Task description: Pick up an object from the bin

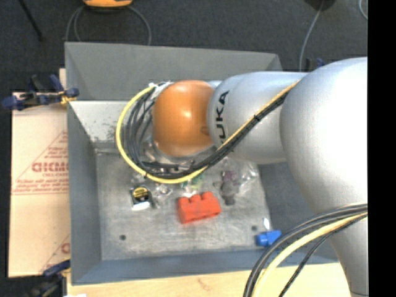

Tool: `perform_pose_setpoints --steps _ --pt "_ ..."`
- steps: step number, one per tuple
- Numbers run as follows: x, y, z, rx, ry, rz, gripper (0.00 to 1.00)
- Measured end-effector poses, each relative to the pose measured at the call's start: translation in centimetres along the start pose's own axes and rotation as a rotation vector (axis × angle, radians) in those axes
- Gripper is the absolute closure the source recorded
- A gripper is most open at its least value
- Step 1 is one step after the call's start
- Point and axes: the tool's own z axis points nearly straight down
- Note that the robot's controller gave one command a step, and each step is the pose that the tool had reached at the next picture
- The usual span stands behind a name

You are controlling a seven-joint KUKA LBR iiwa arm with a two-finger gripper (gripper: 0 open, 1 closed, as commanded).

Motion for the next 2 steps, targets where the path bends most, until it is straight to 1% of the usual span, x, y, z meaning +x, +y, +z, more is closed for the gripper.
perform_pose_setpoints --steps 1,2 --pt "0.3 1.8 -5.4 -0.004 0.011 0.230 1.00" --pt "0.7 2.4 -13.5 0.000 0.009 0.259 1.00"
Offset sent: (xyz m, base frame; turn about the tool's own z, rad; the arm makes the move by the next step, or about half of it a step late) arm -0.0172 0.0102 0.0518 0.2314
